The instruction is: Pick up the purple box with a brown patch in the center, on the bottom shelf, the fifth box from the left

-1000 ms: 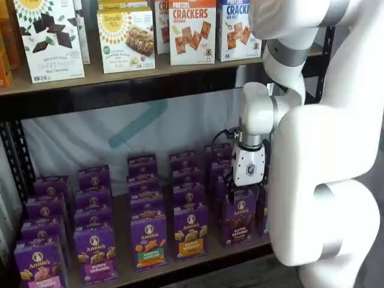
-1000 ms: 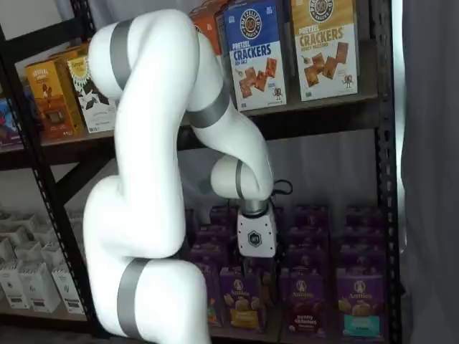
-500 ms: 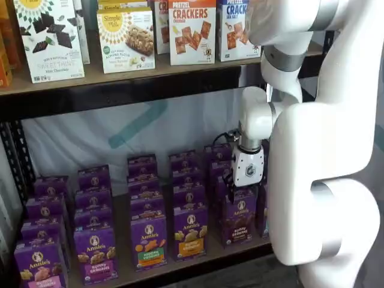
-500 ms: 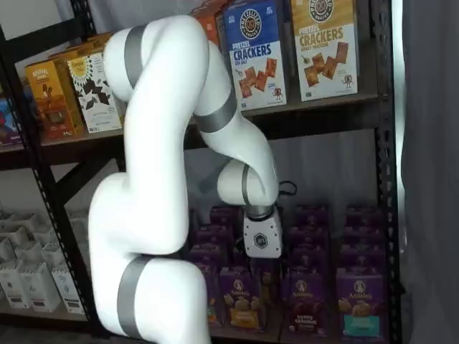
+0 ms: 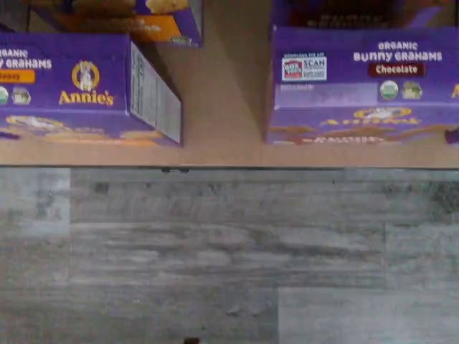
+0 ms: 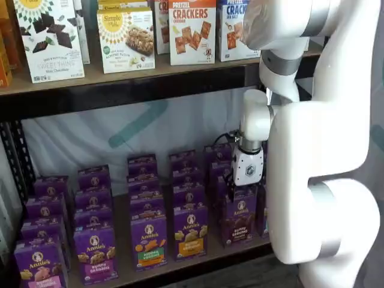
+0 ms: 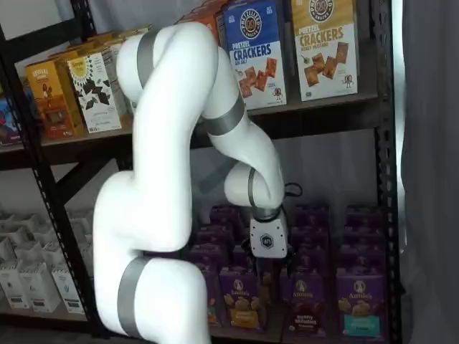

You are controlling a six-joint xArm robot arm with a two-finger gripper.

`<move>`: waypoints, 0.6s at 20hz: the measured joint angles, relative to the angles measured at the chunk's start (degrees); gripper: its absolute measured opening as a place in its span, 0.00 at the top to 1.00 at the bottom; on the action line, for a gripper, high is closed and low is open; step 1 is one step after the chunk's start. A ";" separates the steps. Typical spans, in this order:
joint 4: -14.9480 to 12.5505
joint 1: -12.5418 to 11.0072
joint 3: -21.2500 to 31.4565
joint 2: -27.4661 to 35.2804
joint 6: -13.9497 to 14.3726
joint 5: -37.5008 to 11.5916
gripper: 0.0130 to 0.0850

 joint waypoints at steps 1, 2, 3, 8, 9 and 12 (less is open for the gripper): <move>1.39 0.05 -0.33 0.35 -1.30 -0.24 0.00; 1.64 0.05 -1.09 0.91 -1.50 0.09 0.00; 1.08 -0.01 -1.98 1.58 -1.02 0.60 0.00; 0.48 -0.24 -5.19 4.29 -0.67 1.16 0.00; 0.44 -0.32 -5.89 4.89 -0.70 1.37 0.00; -0.26 -0.73 -8.44 7.05 -0.40 2.64 0.00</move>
